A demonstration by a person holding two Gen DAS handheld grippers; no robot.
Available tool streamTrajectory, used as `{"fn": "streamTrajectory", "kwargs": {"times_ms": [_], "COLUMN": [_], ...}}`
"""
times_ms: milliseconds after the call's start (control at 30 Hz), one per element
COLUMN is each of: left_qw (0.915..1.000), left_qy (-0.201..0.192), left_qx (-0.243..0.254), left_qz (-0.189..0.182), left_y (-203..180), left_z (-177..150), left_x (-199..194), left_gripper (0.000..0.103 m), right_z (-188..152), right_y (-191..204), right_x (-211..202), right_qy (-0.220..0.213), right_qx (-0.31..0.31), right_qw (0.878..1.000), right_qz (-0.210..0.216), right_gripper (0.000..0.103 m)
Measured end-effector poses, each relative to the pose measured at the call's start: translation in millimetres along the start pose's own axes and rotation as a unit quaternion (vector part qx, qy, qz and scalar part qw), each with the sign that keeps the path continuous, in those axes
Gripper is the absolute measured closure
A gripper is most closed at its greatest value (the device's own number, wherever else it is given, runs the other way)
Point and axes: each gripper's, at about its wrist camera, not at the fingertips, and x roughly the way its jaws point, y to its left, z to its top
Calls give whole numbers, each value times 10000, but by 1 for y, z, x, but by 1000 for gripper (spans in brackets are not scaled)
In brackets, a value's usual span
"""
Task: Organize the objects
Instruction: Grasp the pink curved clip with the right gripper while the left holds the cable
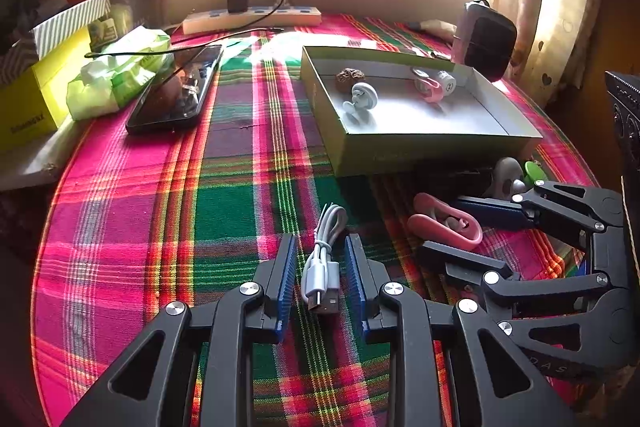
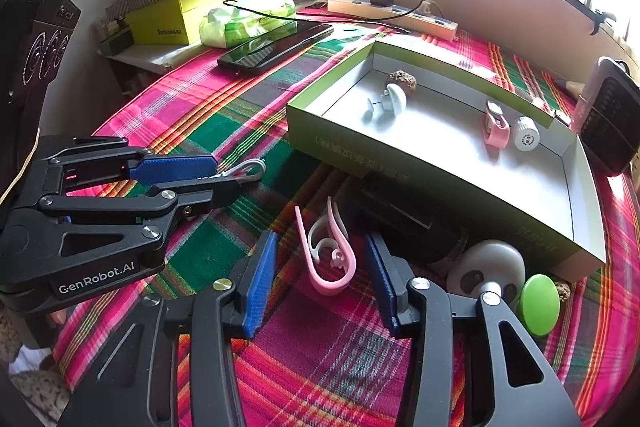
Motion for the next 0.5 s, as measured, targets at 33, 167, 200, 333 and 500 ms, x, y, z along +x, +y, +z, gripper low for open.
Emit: {"fn": "streamTrajectory", "kwargs": {"times_ms": [33,167,200,333,500], "left_qw": [10000,10000,10000,10000,10000], "left_qy": [-2,-5,-6,-13,-14], "left_qx": [-6,-11,-14,-34,-37], "left_qz": [0,9,30,34,30], "left_y": [0,0,0,1,1], "left_z": [0,0,0,-1,-1], "left_x": [0,0,0,-1,-1], "left_gripper": [80,81,84,87,87], "right_z": [0,0,0,-1,-2], "right_y": [0,1,0,0,-1], "right_x": [0,-1,-1,-1,-3], "right_qy": [-3,-15,-14,-16,-17], "right_qx": [-5,23,42,51,70], "right_qw": [10000,10000,10000,10000,10000], "right_qz": [8,2,5,-5,-11], "right_gripper": [67,77,78,78,78]}}
